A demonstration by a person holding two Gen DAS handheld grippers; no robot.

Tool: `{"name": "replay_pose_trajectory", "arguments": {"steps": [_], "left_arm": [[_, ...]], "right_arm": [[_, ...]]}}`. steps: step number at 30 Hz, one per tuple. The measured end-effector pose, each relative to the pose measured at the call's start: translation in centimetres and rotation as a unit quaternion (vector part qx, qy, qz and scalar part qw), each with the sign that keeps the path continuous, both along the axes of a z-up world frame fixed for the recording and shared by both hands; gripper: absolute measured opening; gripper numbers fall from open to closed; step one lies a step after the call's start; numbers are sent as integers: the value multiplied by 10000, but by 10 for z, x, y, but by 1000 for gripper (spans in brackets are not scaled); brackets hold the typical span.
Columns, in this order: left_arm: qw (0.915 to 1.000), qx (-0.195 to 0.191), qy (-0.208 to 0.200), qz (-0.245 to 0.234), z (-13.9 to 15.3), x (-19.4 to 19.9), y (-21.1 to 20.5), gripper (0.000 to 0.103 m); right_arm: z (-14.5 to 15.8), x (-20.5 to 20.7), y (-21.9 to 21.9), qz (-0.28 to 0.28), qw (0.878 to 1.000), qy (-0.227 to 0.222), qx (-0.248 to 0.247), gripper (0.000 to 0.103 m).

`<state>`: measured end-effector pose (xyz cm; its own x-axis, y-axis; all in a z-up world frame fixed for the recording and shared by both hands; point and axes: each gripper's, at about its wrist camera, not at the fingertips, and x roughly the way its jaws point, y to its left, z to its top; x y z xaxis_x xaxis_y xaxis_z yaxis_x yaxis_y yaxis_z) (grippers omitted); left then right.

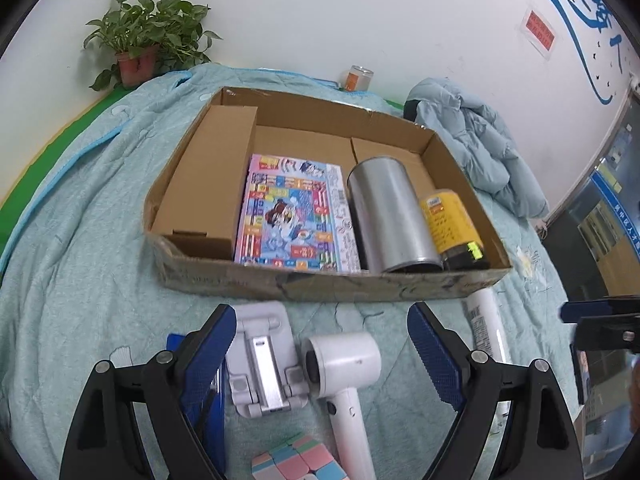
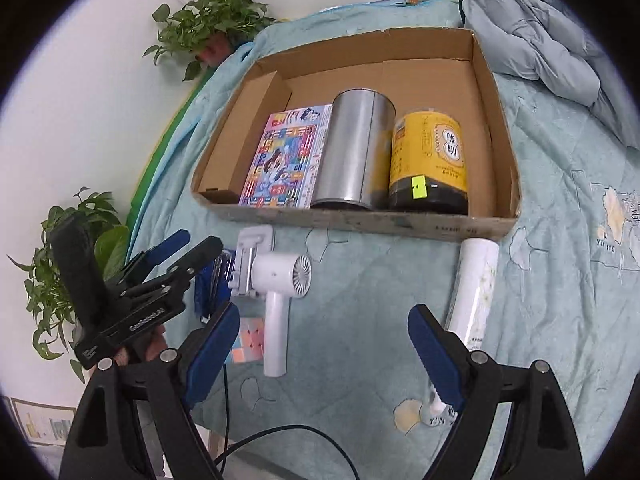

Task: Organize rigid objects
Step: 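Lower the yellow jar into the box beside the silver can and release, then reach the left gripper to the white spray bottle and grasp it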

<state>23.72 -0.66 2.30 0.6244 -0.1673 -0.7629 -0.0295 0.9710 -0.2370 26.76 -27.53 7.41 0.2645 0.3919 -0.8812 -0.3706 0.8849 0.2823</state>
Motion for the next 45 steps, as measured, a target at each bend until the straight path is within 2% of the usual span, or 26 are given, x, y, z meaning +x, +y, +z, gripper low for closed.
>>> {"name": "replay_pose_trajectory", "arguments": {"steps": [8, 12, 19, 28, 34, 37, 38, 42, 45], "left_arm": [[9998, 15, 193, -34, -10, 1, -10, 87], [9997, -45, 213, -114, -12, -1, -16, 87], [9996, -27, 202, -217, -12, -4, -21, 87], [9992, -109, 219, -330, -12, -6, -25, 87], [9983, -273, 258, -454, -17, -4, -31, 87], [9963, -479, 426, -571, -26, 2, -41, 87], [9945, -592, 512, -696, -31, 5, -48, 87], [9870, -874, 730, -1131, -48, 15, -76, 87], [9798, -971, 953, -1463, -62, 24, -103, 87]], "right_arm": [[29, -32, 14, 416, 9982, -433, -96, 87], [23, -36, 18, 684, 9973, -243, -119, 87], [28, -44, 13, 617, 9972, -375, -184, 87], [13, -41, 8, 503, 9981, -199, -289, 87], [-13, -42, -17, 375, 9990, -47, -231, 87], [-32, -47, -39, 154, 9976, -463, -498, 87], [-41, -47, -48, 59, 9970, -582, -515, 87], [-74, -40, -74, -269, 9977, -588, -216, 87], [-100, -34, -82, -499, 9969, -516, -309, 87]]}}
